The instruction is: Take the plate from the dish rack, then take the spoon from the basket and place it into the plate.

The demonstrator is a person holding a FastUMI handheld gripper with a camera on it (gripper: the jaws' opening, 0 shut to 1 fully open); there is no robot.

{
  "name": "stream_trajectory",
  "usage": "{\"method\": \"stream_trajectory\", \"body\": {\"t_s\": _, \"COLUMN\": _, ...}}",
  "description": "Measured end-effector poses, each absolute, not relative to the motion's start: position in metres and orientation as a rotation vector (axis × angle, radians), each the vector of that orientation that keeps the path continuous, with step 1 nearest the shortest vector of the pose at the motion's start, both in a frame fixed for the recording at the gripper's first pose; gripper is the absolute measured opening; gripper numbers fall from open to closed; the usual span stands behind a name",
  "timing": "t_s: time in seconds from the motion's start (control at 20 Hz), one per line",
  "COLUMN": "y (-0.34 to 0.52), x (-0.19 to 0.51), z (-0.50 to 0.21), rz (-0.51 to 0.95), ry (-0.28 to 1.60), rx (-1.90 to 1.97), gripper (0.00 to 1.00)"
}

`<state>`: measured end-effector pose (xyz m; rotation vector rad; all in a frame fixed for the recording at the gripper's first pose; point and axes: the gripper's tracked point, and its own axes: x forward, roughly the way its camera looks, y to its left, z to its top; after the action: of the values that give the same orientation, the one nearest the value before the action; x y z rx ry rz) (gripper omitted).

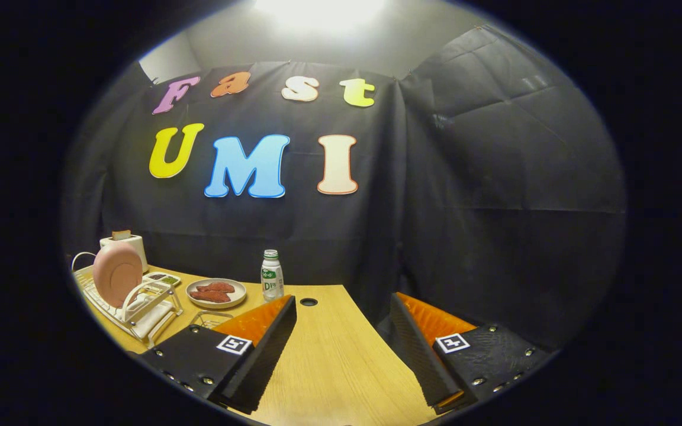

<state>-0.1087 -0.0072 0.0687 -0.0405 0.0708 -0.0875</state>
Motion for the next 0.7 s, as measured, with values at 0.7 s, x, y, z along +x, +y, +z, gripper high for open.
{"method": "stream_trajectory", "body": {"t_s": 0.7, "y": 0.203, "x": -0.159, "z": 0.144, "rz": 0.190, "ry": 0.063, "rx": -0.003, "gripper": 0.97}}
